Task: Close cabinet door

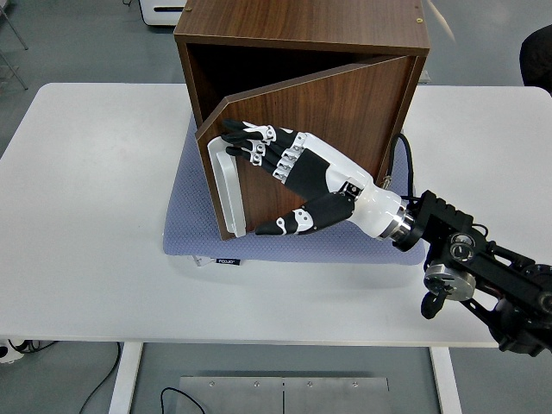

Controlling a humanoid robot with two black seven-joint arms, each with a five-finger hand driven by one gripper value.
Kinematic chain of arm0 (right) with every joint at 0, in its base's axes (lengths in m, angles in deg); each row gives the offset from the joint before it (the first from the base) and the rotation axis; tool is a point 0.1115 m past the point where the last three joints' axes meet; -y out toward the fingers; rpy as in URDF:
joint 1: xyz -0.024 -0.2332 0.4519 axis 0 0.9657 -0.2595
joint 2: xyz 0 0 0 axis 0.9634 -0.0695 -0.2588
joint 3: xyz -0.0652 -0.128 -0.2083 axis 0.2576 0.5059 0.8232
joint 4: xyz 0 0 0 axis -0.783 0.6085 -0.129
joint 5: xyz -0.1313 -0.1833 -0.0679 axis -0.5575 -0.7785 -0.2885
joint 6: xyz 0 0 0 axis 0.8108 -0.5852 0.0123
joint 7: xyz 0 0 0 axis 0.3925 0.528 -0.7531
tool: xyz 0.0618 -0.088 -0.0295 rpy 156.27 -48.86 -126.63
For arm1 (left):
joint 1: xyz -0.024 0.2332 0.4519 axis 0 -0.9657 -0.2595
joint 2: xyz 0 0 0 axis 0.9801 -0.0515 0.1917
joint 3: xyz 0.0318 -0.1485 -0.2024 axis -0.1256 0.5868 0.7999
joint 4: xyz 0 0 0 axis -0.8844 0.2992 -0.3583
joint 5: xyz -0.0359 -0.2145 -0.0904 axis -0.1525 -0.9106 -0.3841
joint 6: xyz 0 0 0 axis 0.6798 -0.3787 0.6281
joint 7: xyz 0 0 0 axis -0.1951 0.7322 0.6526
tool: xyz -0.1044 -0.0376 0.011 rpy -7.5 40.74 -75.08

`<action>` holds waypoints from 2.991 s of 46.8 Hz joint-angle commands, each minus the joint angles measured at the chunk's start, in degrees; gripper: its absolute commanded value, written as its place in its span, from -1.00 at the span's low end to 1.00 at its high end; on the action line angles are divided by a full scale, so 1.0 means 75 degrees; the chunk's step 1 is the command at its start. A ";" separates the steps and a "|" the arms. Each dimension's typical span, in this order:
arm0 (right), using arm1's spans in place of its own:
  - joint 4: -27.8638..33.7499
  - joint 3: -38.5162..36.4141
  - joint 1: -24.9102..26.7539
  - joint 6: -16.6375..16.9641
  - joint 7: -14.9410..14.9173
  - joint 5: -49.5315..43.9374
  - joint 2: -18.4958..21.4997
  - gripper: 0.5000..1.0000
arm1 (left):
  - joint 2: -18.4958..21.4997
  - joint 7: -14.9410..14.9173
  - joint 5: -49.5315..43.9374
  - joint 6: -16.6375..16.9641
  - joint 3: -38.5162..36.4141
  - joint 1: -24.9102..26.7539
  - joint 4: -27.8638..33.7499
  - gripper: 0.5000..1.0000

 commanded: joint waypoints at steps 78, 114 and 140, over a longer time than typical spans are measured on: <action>0.1081 -0.0060 -0.1012 -0.1413 0.0944 0.0969 0.0419 1.00 | 0.0000 0.0000 0.0000 0.0000 0.0001 -0.0001 0.0000 1.00; 0.1644 -0.0071 -0.1387 -0.2116 0.1144 0.1391 0.0935 1.00 | 0.0000 0.0000 0.0000 0.0000 0.0001 -0.0001 0.0000 1.00; 0.0765 -0.0071 -0.0989 -0.0898 0.0628 0.1320 0.0174 1.00 | 0.0000 0.0000 0.0000 0.0000 0.0001 -0.0001 0.0000 1.00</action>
